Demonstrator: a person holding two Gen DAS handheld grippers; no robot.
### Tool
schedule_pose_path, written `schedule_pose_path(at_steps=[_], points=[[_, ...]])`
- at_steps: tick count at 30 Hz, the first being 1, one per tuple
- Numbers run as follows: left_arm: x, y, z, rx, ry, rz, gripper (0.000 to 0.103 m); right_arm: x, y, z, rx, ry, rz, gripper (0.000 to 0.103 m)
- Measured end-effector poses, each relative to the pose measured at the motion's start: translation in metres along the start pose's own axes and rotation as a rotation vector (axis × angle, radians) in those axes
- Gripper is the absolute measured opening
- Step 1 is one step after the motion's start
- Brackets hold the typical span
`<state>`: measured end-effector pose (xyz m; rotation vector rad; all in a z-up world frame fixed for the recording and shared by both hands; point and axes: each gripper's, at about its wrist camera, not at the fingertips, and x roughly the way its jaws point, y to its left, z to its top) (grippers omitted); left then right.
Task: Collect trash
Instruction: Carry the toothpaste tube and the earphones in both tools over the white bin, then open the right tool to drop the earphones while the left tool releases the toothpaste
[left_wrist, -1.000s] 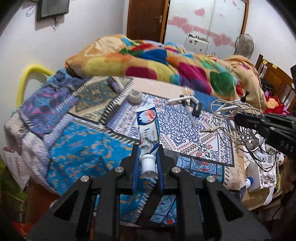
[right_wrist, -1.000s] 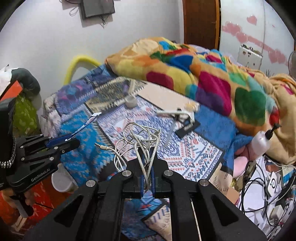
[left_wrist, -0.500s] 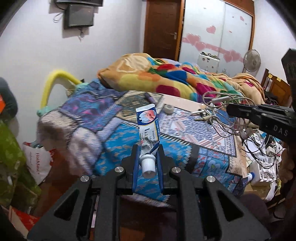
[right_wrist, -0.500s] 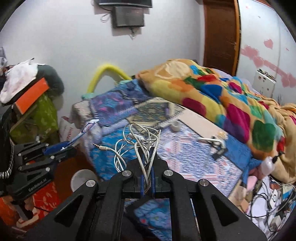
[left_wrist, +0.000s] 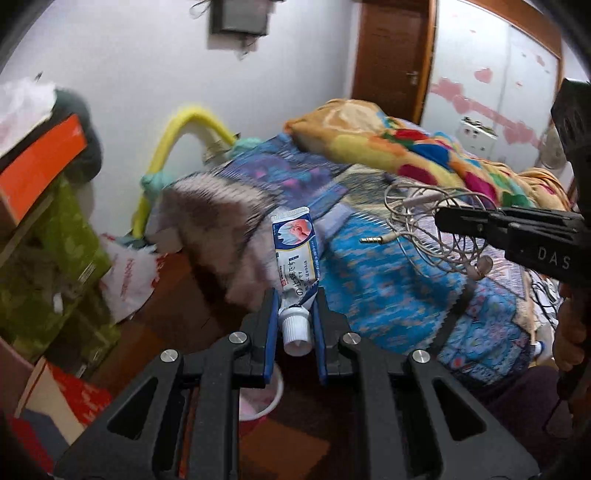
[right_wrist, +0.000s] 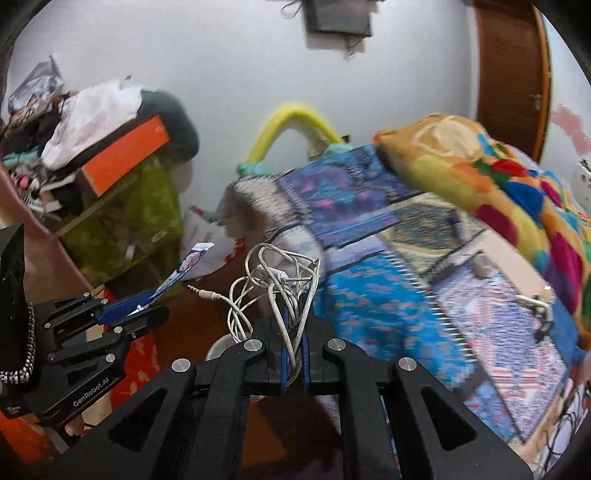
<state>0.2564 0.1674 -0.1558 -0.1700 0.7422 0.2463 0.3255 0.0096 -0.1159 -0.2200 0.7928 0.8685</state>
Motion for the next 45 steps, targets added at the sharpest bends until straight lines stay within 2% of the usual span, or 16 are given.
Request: schedule_pose_path(at_steps=[5,9,16,24,30,33,35,37,45], points=[[0.018,0.044,-0.023,-0.091,0.053,0.031,0.017,0.045,0.033,-0.006,-0.033,0.092,0.044,0.005],[0.043,0.076,-0.051,-0.162,0.131,0.046,0.017,0.084,0.053,-0.016,-0.050,0.173,0.069,0.005],[0.098,0.105,-0.101,-0.195,0.273,0.117,0.017,0.160,0.078,-0.043,-0.083,0.335,0.101,0.005],[0.154,0.134,-0.156,-0.287,0.438,0.129,0.017,0.229,0.092,-0.060,-0.093,0.494,0.068,0.005],[0.177,0.149,-0.168,-0.371,0.483,0.107,0.017,0.269,0.089,-0.062,0.008,0.595,0.111,0.006],[0.184,0.151,-0.166,-0.387,0.488,0.109,0.017,0.282,0.087,-0.061,0.046,0.637,0.129,0.017],[0.188,0.152,-0.165,-0.390,0.490,0.107,0.017,0.285,0.086,-0.060,0.065,0.645,0.148,0.034],[0.190,0.151,-0.163,-0.392,0.493,0.102,0.017,0.282,0.087,-0.057,0.058,0.625,0.144,0.038],[0.203,0.147,-0.144,-0.411,0.483,0.072,0.018,0.260,0.081,-0.050,-0.006,0.570,0.110,0.038]])
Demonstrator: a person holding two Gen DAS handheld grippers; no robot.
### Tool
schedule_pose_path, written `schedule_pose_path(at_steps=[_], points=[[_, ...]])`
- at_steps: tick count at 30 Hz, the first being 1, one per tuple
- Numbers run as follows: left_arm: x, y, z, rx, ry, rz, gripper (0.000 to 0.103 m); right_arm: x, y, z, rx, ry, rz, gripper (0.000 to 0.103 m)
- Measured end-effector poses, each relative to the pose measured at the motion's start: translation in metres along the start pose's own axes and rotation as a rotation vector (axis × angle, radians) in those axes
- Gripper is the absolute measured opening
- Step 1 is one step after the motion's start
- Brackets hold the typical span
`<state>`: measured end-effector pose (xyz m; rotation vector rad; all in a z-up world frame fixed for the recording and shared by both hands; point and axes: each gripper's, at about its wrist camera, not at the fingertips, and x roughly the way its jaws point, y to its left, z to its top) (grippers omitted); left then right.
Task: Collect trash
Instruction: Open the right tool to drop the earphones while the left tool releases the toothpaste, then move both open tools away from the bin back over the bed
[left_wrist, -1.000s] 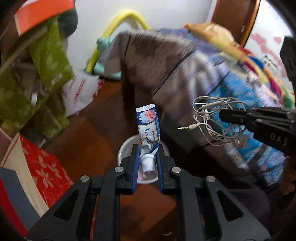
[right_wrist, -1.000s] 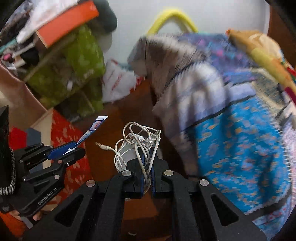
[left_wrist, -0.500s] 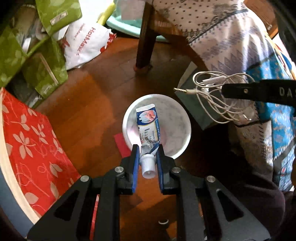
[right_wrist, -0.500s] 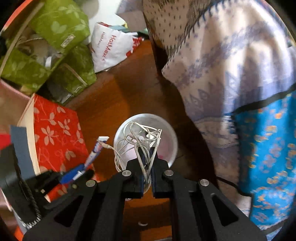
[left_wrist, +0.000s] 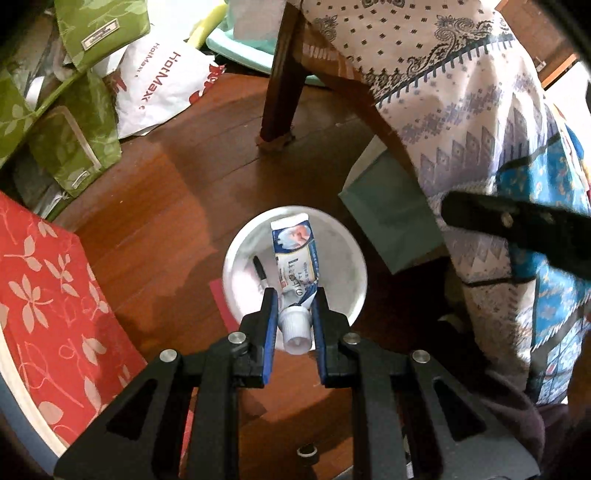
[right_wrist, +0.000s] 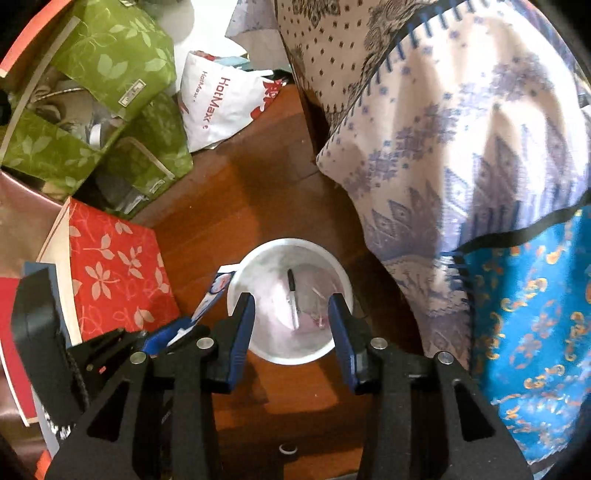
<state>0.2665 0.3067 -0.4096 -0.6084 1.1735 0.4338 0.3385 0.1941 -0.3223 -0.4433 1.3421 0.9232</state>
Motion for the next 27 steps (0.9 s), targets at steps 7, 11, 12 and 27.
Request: schedule_pose_path(at_steps=[7,11,12,27], points=[[0.001,-0.009,0.007,-0.005,0.026,0.032,0.035,-0.018,-0.001,-0.006,-0.028,-0.045,-0.022,0.038],[-0.014,-0.011,0.002,0.011,0.013,0.040,0.035,-0.031,0.001,-0.013,-0.035,-0.070,-0.016,0.038],[-0.019,-0.012,0.001,0.016,0.007,0.042,0.035,-0.036,0.001,-0.015,-0.037,-0.078,-0.011,0.038],[-0.155,-0.069,-0.017,0.123,-0.230,0.031,0.035,-0.157,-0.010,-0.068,-0.045,-0.343,-0.020,0.038]])
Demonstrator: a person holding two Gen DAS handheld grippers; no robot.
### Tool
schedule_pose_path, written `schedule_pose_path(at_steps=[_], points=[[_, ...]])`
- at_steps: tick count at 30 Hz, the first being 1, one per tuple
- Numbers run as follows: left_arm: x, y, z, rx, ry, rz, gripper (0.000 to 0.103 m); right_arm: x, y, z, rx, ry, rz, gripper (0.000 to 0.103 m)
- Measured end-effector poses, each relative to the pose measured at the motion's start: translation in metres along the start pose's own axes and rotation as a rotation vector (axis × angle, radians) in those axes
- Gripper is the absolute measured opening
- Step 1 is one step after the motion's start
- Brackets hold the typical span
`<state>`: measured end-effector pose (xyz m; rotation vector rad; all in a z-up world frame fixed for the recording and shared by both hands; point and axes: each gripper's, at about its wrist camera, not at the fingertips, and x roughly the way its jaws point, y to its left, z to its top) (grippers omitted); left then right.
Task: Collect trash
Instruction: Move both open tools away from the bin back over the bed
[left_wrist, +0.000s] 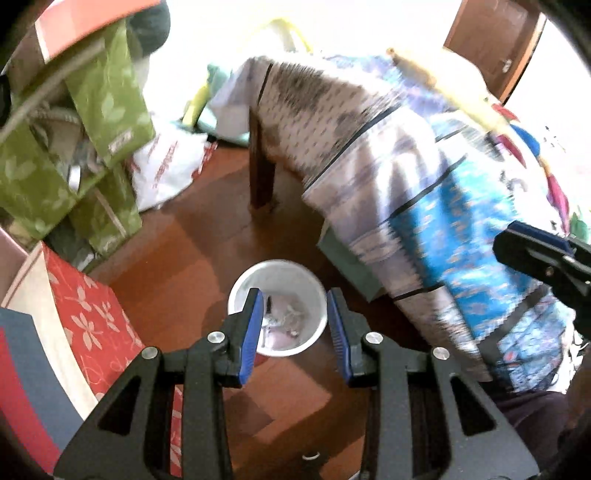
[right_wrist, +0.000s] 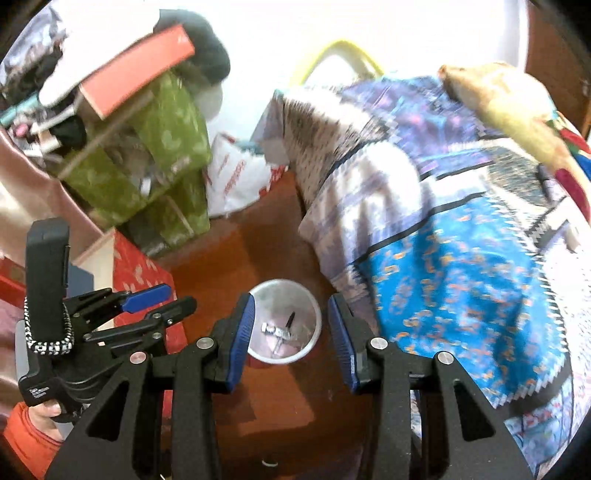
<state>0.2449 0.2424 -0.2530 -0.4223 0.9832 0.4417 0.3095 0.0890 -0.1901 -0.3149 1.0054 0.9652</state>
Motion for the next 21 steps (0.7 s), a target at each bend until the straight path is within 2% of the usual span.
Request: schedule_pose_path(at_steps=[5,11,16,21], points=[[-0.049,-0.040,0.009,0.058,-0.113,-0.017,0.035,-0.054,-0.017,-0.008,0.043,-0.117,-0.031,0.038],[-0.085,-0.096,0.021,0.125,-0.194,-0.071,0.035,-0.118,-0.051,-0.025,0.088,-0.248,-0.105,0.038],[-0.095,-0.152,0.027,0.198,-0.229,-0.116,0.036,-0.161,-0.089,-0.043,0.126,-0.321,-0.191,0.038],[-0.087,-0.213,0.031,0.270,-0.220,-0.183,0.037,-0.187,-0.133,-0.065,0.188,-0.347,-0.278,0.038]])
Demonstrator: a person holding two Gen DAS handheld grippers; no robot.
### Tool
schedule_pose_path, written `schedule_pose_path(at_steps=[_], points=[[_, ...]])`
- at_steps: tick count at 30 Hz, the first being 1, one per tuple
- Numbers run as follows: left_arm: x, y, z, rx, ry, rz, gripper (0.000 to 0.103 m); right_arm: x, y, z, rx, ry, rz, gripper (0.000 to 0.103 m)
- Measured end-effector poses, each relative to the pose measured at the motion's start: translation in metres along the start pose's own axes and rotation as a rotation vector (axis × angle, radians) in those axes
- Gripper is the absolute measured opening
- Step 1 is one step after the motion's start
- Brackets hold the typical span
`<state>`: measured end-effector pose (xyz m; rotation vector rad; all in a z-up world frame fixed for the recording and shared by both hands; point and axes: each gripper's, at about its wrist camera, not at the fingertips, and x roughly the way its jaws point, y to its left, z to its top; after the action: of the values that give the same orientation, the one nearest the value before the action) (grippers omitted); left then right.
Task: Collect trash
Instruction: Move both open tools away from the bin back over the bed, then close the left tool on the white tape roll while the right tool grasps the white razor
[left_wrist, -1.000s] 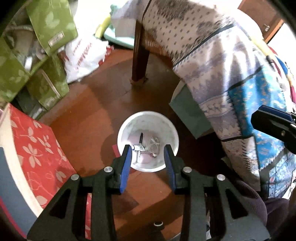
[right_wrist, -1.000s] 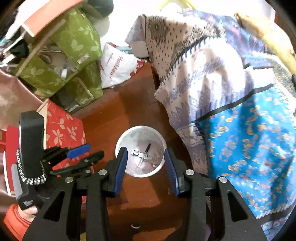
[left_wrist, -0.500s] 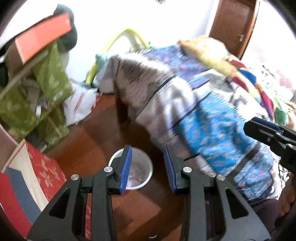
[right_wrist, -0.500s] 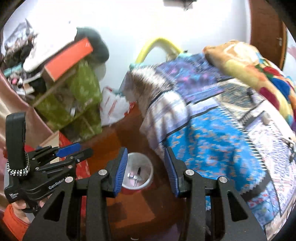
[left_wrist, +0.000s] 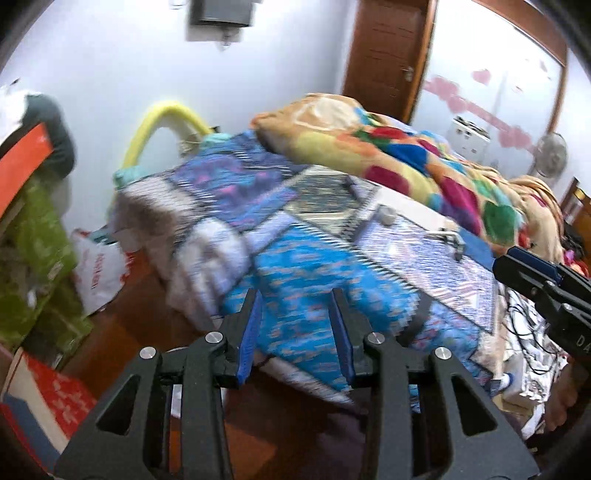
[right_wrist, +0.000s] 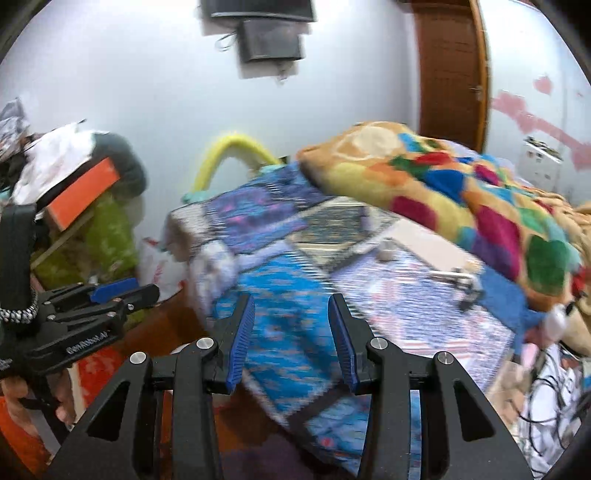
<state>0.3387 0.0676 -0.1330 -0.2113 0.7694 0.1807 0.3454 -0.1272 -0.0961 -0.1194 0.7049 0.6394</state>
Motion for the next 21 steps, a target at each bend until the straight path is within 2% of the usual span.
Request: schedule_pose_path(at_steps=[9,13,17,21], points=[[0.069,-0.095,0.016,0.158,0.050,-0.074,0.040,-0.005,-0.103,-0.015,0.134,0.036,-0.134,0.038],[0.104,-0.116,0.022,0.163,0.099,-0.128,0.041,-0.001,-0.141,-0.020,0.181,0.058,-0.175,0.038],[0.147,-0.131,0.031,0.155,0.155,-0.170,0.046,0.012,-0.175,-0.026,0.245,0.085,-0.187,0.038],[0.187,-0.138,0.038,0.148,0.195,-0.166,0.046,0.035,-0.205,-0.032,0.302,0.125,-0.202,0.038]])
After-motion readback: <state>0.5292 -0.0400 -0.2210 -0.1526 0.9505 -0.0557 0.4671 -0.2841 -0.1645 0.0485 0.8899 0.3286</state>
